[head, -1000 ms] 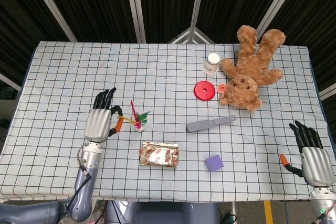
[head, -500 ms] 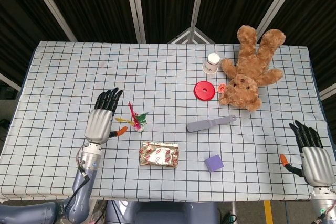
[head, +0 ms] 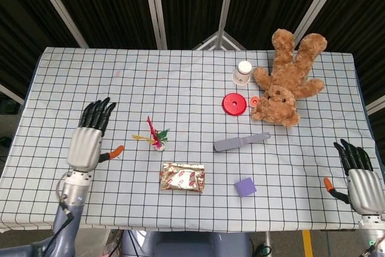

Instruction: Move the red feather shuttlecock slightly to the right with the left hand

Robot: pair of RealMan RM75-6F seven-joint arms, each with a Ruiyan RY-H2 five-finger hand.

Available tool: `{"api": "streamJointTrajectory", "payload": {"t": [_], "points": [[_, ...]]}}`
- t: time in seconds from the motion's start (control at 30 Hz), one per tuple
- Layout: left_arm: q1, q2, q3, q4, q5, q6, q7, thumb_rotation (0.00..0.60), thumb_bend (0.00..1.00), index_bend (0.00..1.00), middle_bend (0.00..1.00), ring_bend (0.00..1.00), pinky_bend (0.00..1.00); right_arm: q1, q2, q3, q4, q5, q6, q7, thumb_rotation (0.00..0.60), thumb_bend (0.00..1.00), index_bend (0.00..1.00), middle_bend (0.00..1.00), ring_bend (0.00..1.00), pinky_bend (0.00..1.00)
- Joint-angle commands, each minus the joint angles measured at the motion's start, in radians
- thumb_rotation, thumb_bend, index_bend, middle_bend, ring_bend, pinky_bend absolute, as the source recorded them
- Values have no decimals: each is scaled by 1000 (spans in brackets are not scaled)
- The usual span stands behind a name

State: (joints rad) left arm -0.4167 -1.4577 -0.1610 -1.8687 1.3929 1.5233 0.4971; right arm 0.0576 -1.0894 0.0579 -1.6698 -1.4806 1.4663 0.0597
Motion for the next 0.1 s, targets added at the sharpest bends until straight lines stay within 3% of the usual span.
{"api": "streamJointTrajectory", "payload": {"t": [0.03, 0.1], "points": [[134, 175, 140, -40, 84, 86, -19, 600, 78, 0, 0, 0, 0, 0, 5, -4, -7, 2, -5, -26, 600, 381, 0, 0, 0, 0], [175, 220, 179, -30, 95, 106, -59, 600, 66, 0, 0, 0, 0, 1, 4, -5, -3, -3, -3, -48, 600, 381, 0, 0, 0, 0]]}}
